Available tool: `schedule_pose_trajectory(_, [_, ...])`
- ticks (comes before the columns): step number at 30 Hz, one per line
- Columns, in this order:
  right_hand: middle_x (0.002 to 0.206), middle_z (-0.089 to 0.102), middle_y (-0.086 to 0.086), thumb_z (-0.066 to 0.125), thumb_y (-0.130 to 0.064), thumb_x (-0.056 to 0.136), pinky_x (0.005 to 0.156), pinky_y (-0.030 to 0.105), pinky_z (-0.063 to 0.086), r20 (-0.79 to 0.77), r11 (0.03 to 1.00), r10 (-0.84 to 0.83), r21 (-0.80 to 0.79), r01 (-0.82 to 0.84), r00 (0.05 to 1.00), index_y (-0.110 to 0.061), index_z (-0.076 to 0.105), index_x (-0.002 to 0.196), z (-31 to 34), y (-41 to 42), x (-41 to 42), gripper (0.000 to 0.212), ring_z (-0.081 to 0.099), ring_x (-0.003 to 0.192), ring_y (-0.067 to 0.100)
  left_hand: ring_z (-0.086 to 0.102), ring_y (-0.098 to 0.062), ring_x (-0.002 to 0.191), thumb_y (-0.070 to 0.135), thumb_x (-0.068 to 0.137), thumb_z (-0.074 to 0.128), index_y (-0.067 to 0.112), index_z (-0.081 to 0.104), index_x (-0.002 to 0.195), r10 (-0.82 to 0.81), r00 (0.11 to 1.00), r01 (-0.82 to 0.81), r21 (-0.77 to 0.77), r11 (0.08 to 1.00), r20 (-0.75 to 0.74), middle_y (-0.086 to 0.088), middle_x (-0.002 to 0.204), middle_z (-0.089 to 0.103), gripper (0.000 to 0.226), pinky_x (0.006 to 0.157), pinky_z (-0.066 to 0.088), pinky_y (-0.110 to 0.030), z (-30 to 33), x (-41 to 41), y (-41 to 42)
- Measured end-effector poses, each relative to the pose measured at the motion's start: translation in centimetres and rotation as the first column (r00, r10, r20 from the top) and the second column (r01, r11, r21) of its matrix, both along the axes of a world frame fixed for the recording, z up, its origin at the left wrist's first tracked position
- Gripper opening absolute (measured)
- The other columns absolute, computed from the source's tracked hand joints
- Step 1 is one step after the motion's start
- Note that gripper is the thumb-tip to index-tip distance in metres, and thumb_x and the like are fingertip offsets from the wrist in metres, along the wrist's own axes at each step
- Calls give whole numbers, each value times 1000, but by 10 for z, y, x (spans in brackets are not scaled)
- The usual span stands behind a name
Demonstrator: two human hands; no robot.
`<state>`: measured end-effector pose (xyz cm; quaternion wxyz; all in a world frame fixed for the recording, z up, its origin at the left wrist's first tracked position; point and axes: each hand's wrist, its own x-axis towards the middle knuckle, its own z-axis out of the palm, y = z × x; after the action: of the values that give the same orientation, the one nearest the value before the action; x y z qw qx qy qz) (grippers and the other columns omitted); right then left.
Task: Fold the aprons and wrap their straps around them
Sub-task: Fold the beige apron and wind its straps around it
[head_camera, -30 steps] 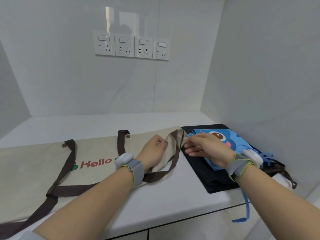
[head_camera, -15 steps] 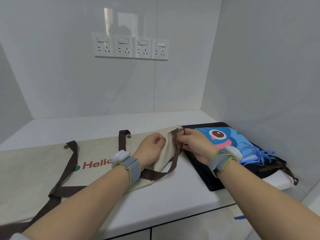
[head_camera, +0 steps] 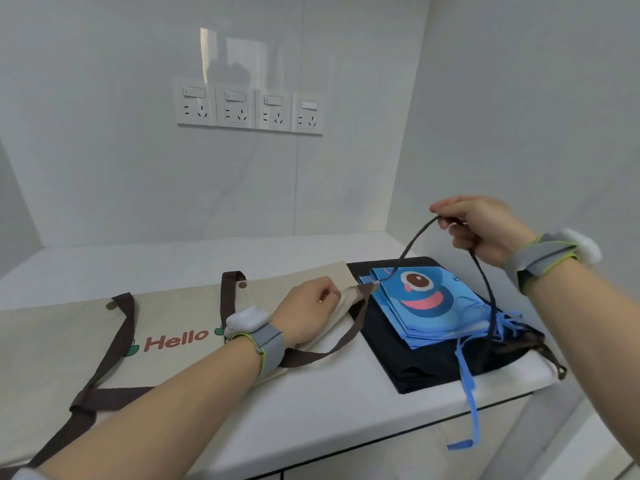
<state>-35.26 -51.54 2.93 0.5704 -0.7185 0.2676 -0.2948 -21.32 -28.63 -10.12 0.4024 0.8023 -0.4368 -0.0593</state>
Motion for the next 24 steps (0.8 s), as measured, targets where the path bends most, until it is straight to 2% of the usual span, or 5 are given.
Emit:
schedule_pose_trajectory(3, [64,63,6,62,-13,87,36,18,26,-376,962,-79,-272,-29,923,2,70,87,-40,9,2,17,32,43,16,58,-13,86,30,95,49,25,62,87,-51,999,50,56,997,9,8,90,66,16,77,45,-27,-5,-12,1])
schedule_pose_trajectory(6, [71,61,4,57,-21,88,41,20,32,-648,926,-67,-324,-195,758,-4,62,80,-89,27,4,20,38,49,18,61,-16,90,40,95,49,24,66,97,-148,988,136,207,969,44,7,93,68,23,83,49,-31,-15,-26,5])
schedule_pose_trajectory(17, [113,67,-3,63,-30,89,95,31,48,-518,856,2,-441,-269,855,-18,70,109,-122,54,50,24,60,105,15,50,-20,120,44,99,38,30,47,133,-124,940,-27,431,902,319,4,131,53,38,106,32,-43,-21,8,32])
schedule_pose_trajectory(22, [99,71,12,53,-36,91,78,35,51,-672,776,-218,-559,-292,708,-3,71,98,-138,50,63,38,65,95,28,8,-17,149,53,101,24,38,24,147,-112,924,-81,473,877,365,10,159,16,49,119,6,-51,-55,9,39])
schedule_pose_trajectory(24, [80,67,10,49,-43,92,65,33,46,-694,771,-260,-568,-289,671,-5,65,78,-142,51,68,43,64,81,28,1,-16,150,54,101,20,38,19,150,-85,922,-108,462,880,377,11,161,9,52,120,1,-49,-59,9,39])
